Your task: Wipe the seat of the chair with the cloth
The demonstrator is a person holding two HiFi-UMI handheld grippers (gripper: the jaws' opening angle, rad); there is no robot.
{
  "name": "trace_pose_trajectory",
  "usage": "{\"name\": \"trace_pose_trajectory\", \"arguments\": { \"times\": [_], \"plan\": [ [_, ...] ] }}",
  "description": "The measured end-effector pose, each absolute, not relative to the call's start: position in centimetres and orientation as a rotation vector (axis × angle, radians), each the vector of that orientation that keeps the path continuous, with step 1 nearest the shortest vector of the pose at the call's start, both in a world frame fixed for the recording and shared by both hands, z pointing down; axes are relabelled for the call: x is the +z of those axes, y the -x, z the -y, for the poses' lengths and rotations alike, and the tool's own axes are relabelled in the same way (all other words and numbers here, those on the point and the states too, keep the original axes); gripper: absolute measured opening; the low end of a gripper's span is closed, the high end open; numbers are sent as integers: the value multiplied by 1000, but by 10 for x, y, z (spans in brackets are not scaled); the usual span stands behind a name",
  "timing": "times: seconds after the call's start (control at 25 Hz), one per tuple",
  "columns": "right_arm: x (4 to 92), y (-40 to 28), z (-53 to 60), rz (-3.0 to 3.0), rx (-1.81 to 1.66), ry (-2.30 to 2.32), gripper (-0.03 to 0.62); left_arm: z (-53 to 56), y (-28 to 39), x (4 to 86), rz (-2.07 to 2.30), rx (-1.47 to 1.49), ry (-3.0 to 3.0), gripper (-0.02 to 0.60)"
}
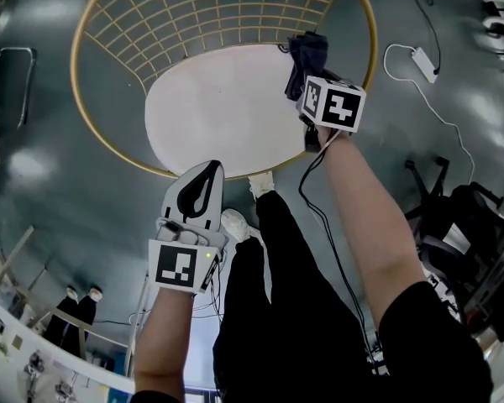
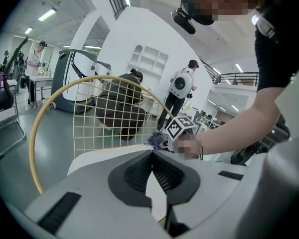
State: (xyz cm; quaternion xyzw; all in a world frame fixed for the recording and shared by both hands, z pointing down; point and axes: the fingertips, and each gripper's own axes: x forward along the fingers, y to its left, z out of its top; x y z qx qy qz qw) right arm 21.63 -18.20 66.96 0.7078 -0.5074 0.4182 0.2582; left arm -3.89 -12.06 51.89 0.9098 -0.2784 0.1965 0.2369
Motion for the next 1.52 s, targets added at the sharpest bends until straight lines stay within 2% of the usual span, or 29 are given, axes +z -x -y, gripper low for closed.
{"name": "trace_pose_trajectory", "arguments": {
  "times": [0.88, 1.52],
  "plan": [
    [646, -219, 122, 1313, 1101, -1975, 63, 95, 57, 491, 773, 504, -2559, 12],
    [533, -102, 33, 1793, 981, -1817, 63, 9, 108, 416, 813, 486, -2581, 12]
  ]
}}
